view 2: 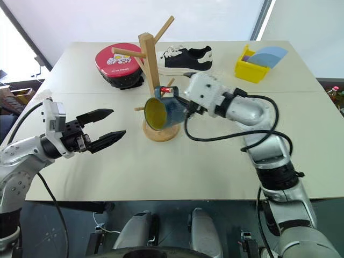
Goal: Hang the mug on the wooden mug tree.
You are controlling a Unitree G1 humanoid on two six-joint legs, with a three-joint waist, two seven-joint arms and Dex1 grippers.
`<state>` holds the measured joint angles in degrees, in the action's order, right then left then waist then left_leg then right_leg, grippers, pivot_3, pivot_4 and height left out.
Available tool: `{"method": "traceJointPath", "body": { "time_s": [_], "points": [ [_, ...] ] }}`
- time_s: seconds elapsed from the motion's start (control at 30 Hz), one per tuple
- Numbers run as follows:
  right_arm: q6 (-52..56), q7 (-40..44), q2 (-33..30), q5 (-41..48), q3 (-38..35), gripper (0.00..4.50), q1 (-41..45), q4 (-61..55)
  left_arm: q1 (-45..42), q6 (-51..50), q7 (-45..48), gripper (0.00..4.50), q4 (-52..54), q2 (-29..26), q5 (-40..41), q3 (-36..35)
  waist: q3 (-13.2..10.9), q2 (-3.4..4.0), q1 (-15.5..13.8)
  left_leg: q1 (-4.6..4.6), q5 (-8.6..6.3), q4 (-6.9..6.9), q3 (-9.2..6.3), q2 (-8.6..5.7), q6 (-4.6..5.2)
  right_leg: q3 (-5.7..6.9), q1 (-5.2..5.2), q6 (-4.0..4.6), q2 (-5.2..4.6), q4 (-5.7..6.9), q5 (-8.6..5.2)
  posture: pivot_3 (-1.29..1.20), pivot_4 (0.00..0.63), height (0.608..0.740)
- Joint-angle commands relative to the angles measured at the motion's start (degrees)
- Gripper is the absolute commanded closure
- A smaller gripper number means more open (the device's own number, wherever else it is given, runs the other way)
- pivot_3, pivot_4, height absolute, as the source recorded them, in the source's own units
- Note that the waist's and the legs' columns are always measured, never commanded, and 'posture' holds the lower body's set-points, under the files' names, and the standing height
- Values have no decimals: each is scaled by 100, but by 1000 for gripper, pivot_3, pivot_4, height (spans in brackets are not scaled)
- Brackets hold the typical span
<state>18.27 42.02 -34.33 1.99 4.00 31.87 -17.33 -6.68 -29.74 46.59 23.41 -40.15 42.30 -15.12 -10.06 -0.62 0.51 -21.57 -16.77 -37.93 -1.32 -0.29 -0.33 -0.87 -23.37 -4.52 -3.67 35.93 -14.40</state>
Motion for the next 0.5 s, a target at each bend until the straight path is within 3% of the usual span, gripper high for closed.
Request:
{"method": "traceJointPath", "body": {
  "time_s": [0.03,0.23,0.5],
  "points": [
    [59,115,-138,629,-806,1483,-449,-183,136,228,-265,0,-370,128,-358,-114,-1,-1,15,1,0,1,1,0,0,-1,1,0,0,-1,0,0,150,735],
    [-43,-498,631,1346,-1749,1483,-1553,493,361,997,-1088,0,-1273,646,-1363,-147,2,-6,26,10,0,10,2,5,1,-2,1,0,4,3,0,0,150,735],
    [-943,-1069,1226,1140,-1741,1483,-1932,1550,618,1603,-1646,0,-1877,1161,-1803,-290,0,-3,19,8,0,10,6,5,0,-7,-6,0,0,7,1,0,150,735]
  ]
}}
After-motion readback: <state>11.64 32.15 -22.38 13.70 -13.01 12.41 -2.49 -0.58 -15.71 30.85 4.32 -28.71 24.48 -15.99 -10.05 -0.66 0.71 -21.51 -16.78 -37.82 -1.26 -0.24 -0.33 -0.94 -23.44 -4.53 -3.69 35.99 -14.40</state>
